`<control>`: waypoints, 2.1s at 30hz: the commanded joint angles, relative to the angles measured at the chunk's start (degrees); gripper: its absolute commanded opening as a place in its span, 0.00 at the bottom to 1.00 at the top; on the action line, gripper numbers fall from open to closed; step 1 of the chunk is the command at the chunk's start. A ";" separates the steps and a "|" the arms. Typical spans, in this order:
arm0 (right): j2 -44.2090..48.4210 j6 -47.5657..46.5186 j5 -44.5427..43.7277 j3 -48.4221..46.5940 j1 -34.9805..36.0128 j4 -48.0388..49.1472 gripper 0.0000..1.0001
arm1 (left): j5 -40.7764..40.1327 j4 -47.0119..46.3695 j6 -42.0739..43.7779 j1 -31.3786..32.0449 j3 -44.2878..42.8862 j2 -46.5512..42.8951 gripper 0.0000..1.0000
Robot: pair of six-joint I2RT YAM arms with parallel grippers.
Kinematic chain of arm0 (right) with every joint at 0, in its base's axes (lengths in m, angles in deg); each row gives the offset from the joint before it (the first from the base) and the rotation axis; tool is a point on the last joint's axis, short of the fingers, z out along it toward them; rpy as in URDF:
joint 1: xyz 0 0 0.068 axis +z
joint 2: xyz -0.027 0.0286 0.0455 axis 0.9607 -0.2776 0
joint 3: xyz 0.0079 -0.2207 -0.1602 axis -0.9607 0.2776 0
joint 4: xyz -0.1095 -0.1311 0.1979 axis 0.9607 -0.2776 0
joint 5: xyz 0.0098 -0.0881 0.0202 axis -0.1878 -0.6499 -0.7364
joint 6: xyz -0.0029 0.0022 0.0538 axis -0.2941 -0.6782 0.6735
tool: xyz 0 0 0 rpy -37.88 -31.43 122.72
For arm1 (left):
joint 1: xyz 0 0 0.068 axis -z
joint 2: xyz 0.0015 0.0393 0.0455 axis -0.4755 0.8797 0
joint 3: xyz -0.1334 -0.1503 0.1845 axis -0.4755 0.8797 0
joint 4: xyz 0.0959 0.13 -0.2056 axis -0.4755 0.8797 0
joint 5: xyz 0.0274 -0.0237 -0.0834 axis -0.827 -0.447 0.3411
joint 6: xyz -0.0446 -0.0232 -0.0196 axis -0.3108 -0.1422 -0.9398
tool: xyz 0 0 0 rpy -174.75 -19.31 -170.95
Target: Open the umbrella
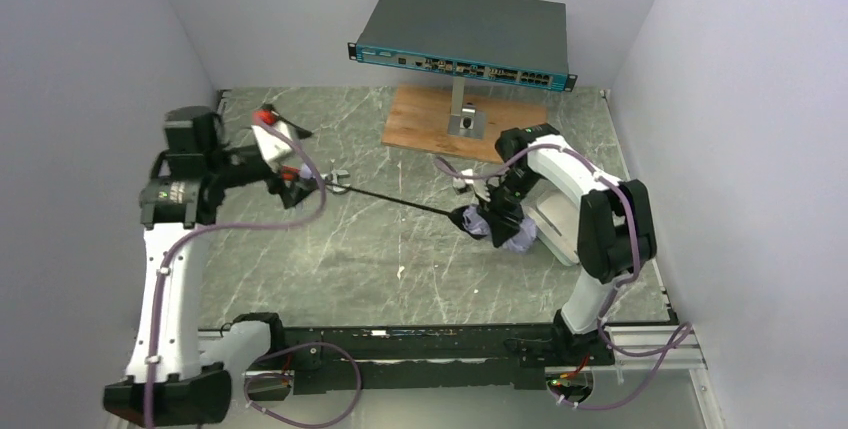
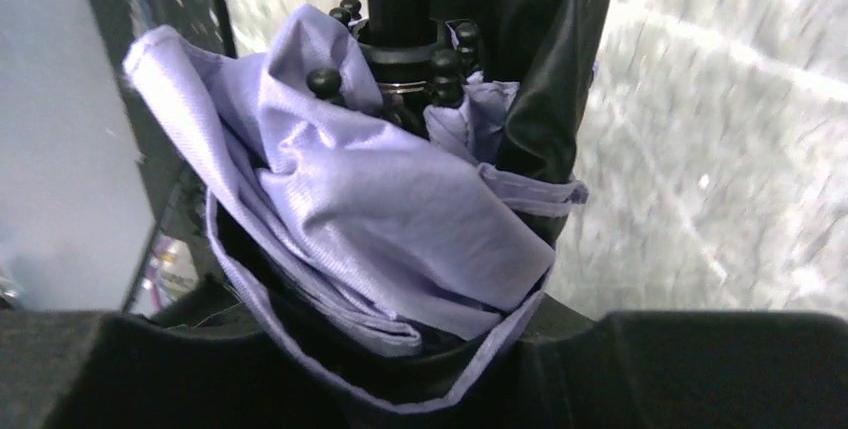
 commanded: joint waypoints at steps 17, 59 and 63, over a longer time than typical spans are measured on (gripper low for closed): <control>-11.84 19.50 29.80 -23.48 13.03 -10.45 0.02 | -39.11 -7.81 32.68 48.08 11.95 5.29 0.81; 21.59 33.73 21.94 0.83 8.85 35.04 1.00 | -13.40 -1.55 7.18 35.23 6.39 11.08 0.00; 23.76 32.19 21.13 2.73 10.32 37.14 1.00 | -9.31 -0.64 4.87 33.89 4.14 13.02 0.00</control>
